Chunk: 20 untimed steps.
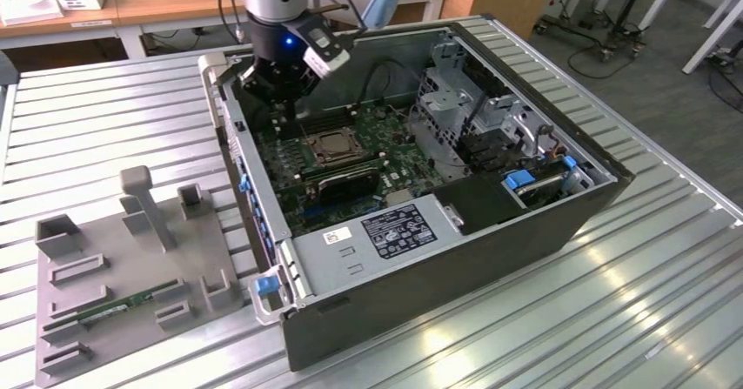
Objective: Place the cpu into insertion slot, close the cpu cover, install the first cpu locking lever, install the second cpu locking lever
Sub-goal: 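Install the first cpu locking lever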
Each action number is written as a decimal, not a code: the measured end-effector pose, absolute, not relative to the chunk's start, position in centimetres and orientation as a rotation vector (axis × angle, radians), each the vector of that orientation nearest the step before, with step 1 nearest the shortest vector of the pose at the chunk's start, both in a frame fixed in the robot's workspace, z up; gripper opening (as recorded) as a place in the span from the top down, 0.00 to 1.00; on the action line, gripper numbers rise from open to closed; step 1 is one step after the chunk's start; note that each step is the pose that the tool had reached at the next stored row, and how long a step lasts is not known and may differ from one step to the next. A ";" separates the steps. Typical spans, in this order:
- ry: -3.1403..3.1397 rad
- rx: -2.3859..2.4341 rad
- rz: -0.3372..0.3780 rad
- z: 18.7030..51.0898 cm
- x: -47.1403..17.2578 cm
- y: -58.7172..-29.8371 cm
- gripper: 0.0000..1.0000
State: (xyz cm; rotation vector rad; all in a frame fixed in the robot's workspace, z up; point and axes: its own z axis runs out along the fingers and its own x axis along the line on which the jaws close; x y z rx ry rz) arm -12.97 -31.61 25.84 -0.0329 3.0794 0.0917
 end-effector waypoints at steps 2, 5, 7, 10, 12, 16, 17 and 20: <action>3.078 -0.033 0.092 25.8 -13.0 -31.5 0.89; 3.077 -0.033 0.092 25.8 -13.0 -31.4 0.89; 3.077 -0.032 0.092 25.8 -13.0 -31.3 0.89; 3.076 -0.032 0.091 25.7 -13.0 -31.0 0.89; 3.076 -0.032 0.092 25.7 -13.0 -30.9 0.89; 3.076 -0.031 0.092 25.6 -13.0 -30.9 0.89; 3.076 -0.031 0.092 25.5 -12.9 -30.9 0.89; 3.076 -0.030 0.092 25.5 -12.8 -30.9 0.89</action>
